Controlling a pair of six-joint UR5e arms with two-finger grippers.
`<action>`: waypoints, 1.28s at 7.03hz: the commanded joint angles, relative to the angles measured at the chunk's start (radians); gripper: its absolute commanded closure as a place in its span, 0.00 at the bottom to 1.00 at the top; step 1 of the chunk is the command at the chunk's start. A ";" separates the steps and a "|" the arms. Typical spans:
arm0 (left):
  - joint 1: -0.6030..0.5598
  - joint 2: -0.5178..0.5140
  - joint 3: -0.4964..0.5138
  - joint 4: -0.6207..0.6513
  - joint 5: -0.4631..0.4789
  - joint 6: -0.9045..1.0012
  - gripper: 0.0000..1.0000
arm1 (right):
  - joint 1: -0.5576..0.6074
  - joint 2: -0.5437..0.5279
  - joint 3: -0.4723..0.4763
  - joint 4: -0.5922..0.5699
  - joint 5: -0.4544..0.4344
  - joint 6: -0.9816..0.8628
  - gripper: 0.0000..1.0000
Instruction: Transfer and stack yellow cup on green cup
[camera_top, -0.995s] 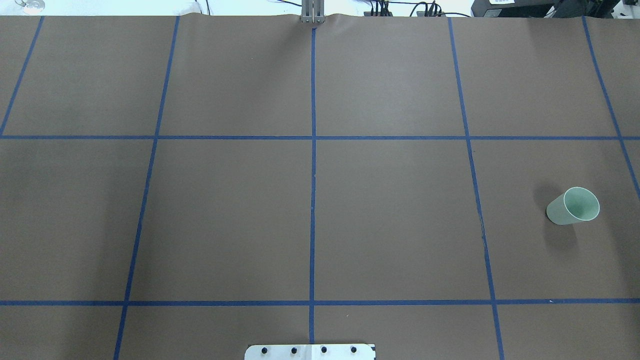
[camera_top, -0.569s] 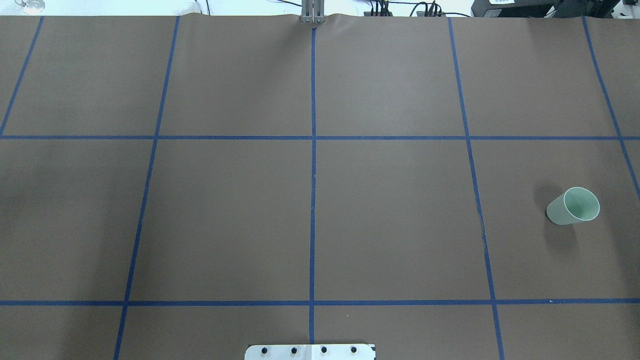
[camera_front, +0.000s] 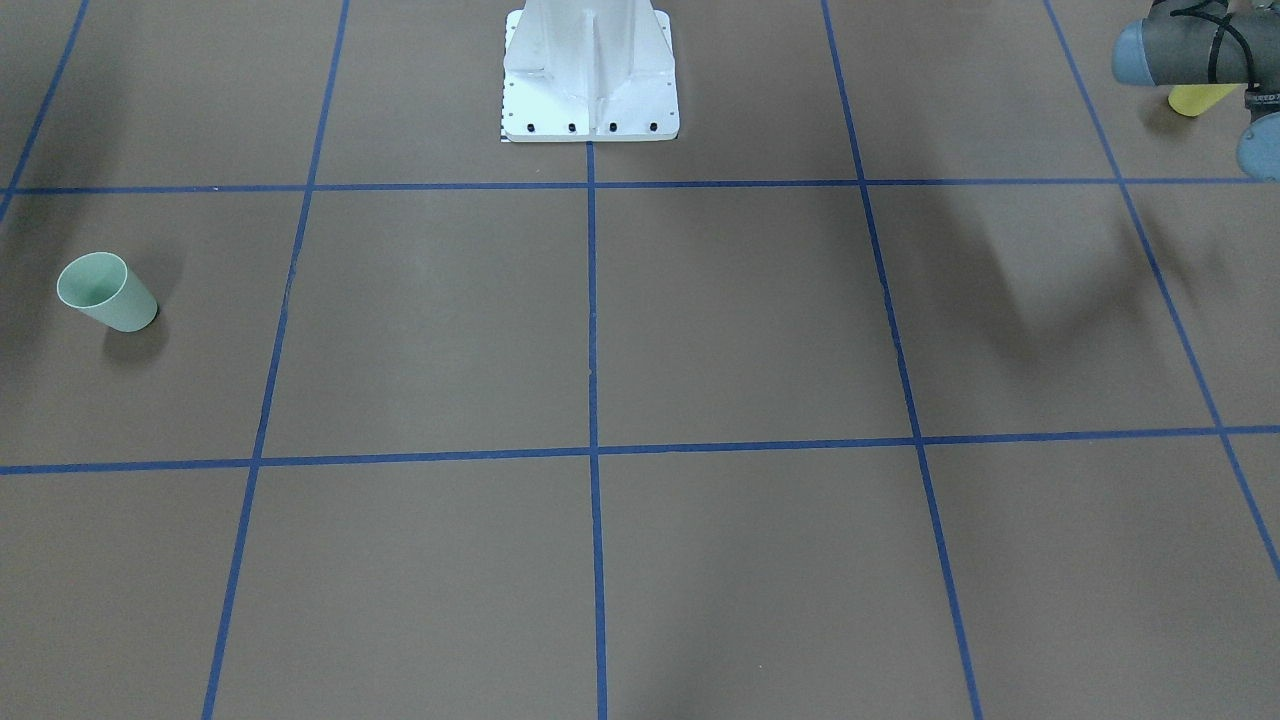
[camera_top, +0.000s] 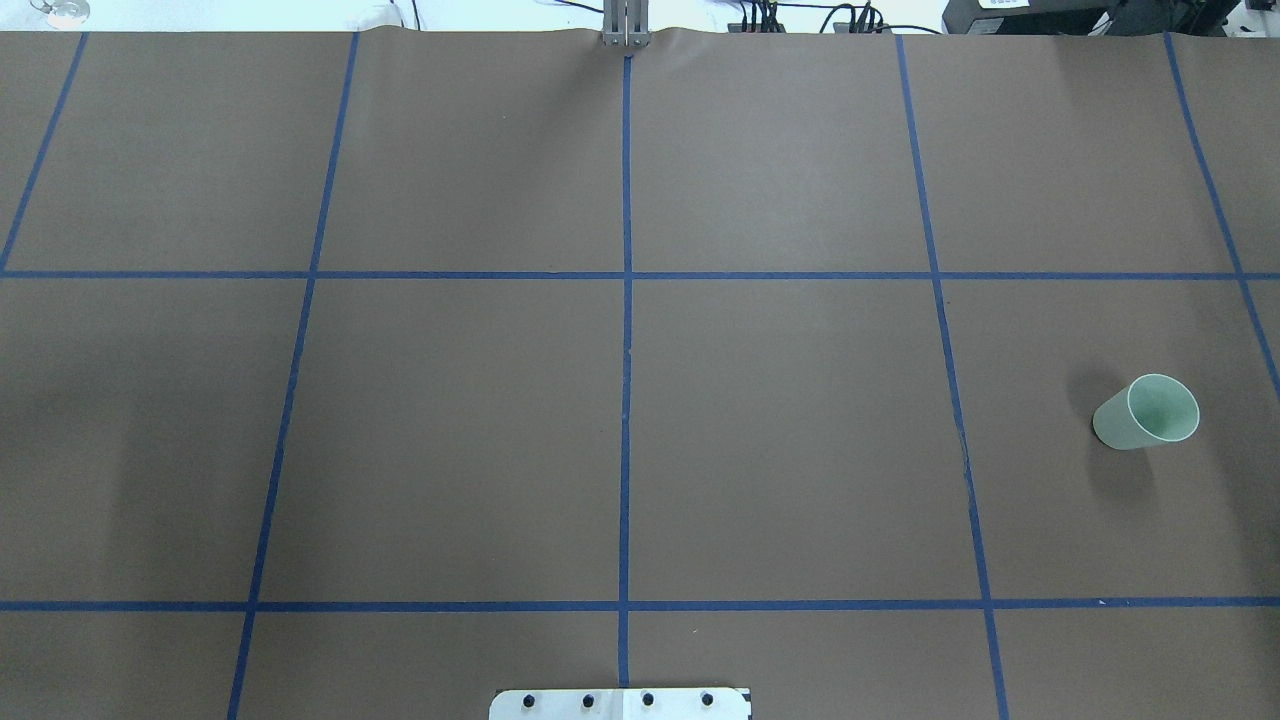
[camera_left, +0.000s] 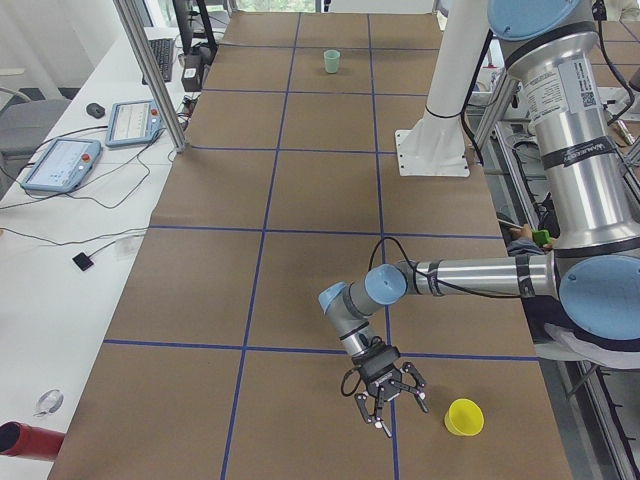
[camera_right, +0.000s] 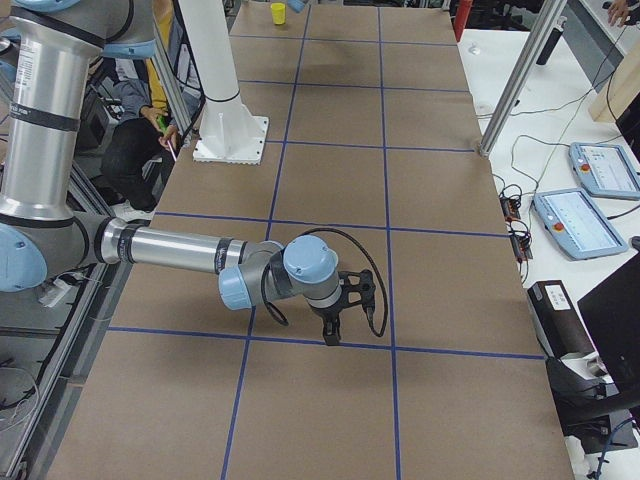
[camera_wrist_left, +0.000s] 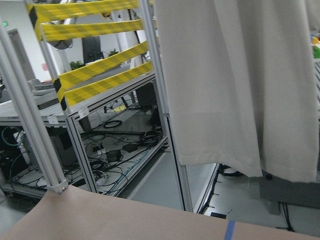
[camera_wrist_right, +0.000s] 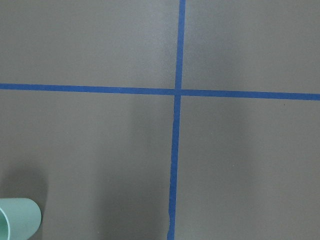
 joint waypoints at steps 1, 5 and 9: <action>0.042 -0.042 0.098 0.122 -0.178 -0.097 0.00 | -0.004 0.004 0.000 0.013 -0.002 -0.001 0.00; 0.126 -0.135 0.157 0.241 -0.344 -0.153 0.00 | -0.004 0.002 -0.002 0.031 -0.004 -0.004 0.00; 0.189 -0.135 0.204 0.193 -0.391 -0.179 0.00 | -0.004 -0.005 -0.023 0.067 -0.004 -0.001 0.00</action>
